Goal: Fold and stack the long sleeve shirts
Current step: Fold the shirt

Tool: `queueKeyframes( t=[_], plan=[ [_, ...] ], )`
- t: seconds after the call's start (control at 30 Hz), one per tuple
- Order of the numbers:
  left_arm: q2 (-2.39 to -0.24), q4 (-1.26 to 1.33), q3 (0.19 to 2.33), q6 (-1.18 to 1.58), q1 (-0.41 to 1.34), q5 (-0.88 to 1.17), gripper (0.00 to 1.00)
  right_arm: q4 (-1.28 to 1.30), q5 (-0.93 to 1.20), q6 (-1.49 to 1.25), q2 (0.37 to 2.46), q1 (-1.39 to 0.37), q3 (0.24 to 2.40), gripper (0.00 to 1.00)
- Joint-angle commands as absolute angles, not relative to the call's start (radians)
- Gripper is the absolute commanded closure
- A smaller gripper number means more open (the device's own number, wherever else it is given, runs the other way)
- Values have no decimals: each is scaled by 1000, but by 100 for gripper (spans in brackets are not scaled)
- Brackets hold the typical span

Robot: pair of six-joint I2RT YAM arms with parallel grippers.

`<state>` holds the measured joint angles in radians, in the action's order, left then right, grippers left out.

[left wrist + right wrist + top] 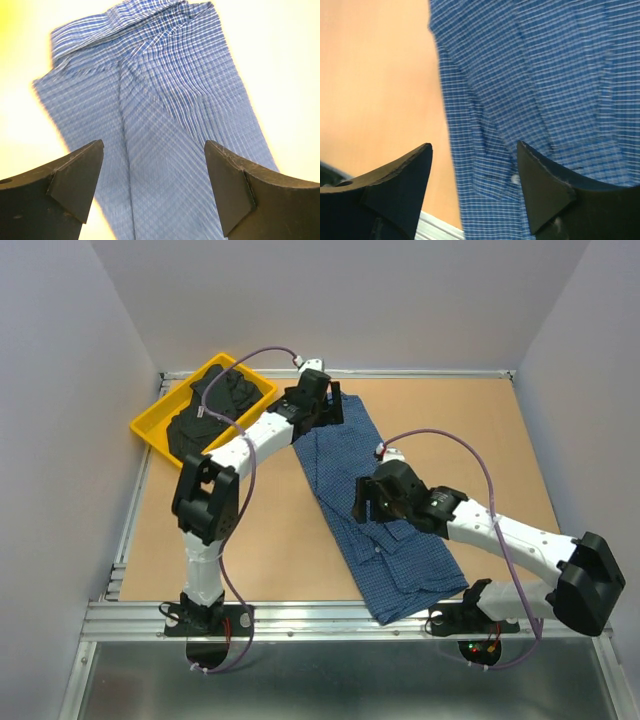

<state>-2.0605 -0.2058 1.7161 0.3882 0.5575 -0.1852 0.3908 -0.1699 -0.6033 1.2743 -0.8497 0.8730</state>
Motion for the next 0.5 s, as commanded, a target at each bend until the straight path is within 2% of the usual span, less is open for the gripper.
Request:
queueKeyframes(
  t=[0.0, 0.23, 0.47],
  plan=[
    [-1892, -187, 1576, 509, 600, -235, 6, 478, -244, -548, 1212, -809, 833, 29],
    [-1865, -183, 1436, 580, 679, -235, 11, 499, -224, -551, 1192, -792, 749, 44],
    [-2012, -181, 1474, 565, 698, -241, 14, 480, -199, -569, 1259, -792, 704, 45]
  ],
)
